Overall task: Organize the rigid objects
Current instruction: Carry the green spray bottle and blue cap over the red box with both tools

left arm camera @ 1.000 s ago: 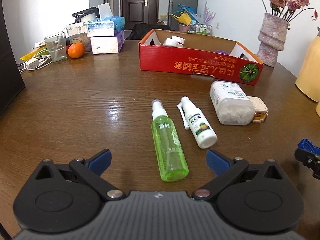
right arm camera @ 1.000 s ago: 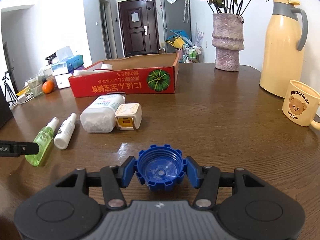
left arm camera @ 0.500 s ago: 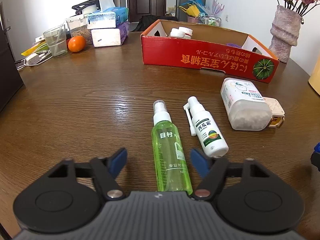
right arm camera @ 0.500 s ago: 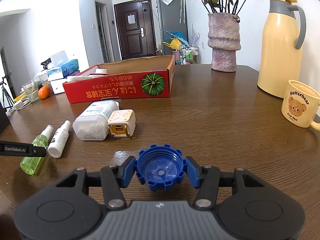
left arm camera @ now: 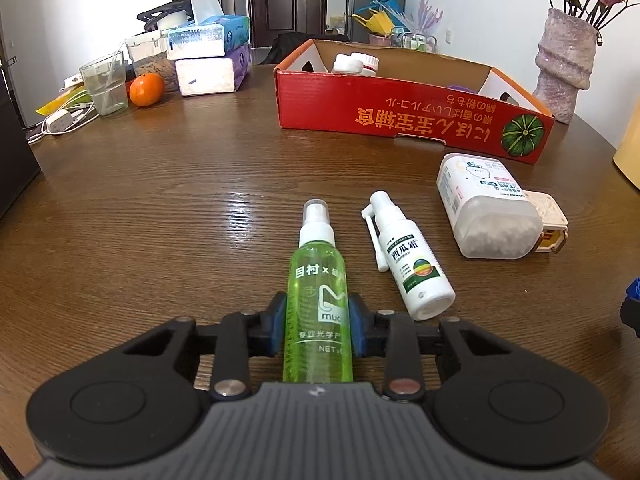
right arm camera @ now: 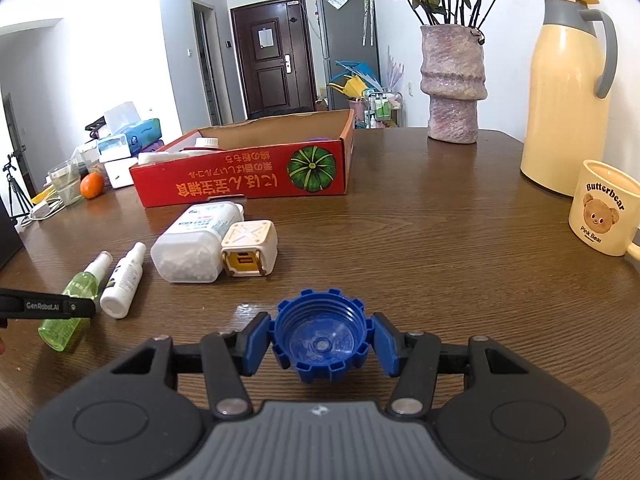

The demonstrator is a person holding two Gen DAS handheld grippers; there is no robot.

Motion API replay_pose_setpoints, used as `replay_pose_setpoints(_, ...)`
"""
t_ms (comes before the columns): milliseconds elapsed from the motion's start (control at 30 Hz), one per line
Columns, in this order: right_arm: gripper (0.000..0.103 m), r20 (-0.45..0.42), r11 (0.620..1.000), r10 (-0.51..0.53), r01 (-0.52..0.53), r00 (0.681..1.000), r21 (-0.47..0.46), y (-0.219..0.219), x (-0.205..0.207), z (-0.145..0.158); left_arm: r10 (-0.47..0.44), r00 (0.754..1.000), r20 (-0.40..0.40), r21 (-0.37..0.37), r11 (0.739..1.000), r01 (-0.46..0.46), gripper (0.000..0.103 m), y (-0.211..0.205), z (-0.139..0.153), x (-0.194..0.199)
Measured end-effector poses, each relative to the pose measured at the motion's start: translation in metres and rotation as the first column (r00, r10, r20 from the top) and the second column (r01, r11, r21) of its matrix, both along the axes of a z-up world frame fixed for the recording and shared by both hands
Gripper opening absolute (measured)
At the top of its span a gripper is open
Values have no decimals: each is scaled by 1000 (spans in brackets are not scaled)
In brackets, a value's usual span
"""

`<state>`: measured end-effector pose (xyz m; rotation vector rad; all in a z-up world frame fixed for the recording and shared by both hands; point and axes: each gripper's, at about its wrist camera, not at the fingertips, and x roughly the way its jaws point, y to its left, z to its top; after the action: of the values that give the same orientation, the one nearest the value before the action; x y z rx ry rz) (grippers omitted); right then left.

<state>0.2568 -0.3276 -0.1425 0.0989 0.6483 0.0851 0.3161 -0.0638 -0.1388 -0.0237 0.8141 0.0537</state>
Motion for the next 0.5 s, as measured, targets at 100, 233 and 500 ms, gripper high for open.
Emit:
replay_pose_setpoints(100, 54, 0, 1000, 2, -2, 1000, -1, 2, 0, 0, -1, 1000, 0, -4, 1000, 1, 32, 1, 0, 0)
replay_pose_setpoints(233, 54, 3, 1000, 4, -4, 1000, -2, 4, -1, 2, -5, 1000, -1, -12, 1000, 5, 32, 2, 1, -1)
replay_pose_setpoints(500, 53, 8, 1000, 11, -11, 1000, -4, 8, -1, 6, -8, 1000, 9, -20, 1000, 8, 32, 8, 5, -3)
